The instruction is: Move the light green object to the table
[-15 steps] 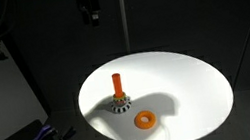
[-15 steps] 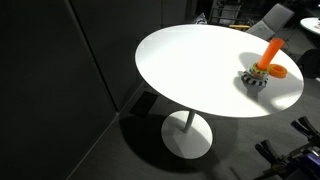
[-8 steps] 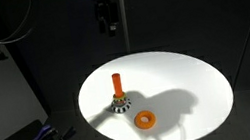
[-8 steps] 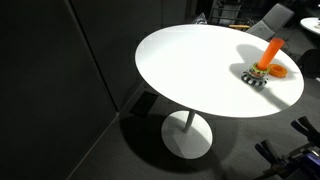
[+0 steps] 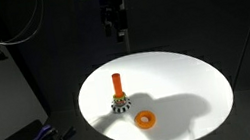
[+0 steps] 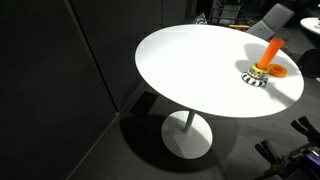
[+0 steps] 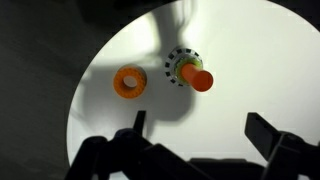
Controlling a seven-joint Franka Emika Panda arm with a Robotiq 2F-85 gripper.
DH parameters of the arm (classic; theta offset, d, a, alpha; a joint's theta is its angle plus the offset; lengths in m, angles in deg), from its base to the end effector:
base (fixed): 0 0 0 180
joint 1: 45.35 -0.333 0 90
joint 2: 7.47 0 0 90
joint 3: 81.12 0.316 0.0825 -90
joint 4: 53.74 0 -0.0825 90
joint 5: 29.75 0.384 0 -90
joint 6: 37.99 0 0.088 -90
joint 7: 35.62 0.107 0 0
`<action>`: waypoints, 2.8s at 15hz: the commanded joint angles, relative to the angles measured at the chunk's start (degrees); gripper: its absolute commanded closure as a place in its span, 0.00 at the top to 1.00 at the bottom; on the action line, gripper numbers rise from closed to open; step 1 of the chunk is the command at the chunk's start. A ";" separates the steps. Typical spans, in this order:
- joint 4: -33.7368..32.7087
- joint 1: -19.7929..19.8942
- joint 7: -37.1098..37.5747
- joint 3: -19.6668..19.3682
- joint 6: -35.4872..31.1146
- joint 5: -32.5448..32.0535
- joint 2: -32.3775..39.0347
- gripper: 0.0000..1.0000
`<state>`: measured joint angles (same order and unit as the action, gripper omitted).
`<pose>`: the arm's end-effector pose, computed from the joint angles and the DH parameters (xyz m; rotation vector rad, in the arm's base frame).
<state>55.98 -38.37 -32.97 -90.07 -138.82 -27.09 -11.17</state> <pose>0.5122 -0.1436 0.5122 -3.0306 0.5114 0.1299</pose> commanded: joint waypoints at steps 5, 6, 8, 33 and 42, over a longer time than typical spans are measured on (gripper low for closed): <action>-0.11 0.40 -0.32 0.20 -0.29 0.10 0.06 1.00; -0.11 0.40 -0.32 0.20 -0.29 0.10 0.06 1.00; 1.64 0.34 -1.20 0.25 -1.65 -0.09 -0.83 1.00; 23.45 -3.65 -4.85 5.69 -33.30 -4.56 0.79 1.00; 21.28 -4.23 -1.35 5.94 -34.48 -9.76 6.89 1.00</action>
<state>79.23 -42.64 -36.47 -83.97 -174.38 -34.76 -5.86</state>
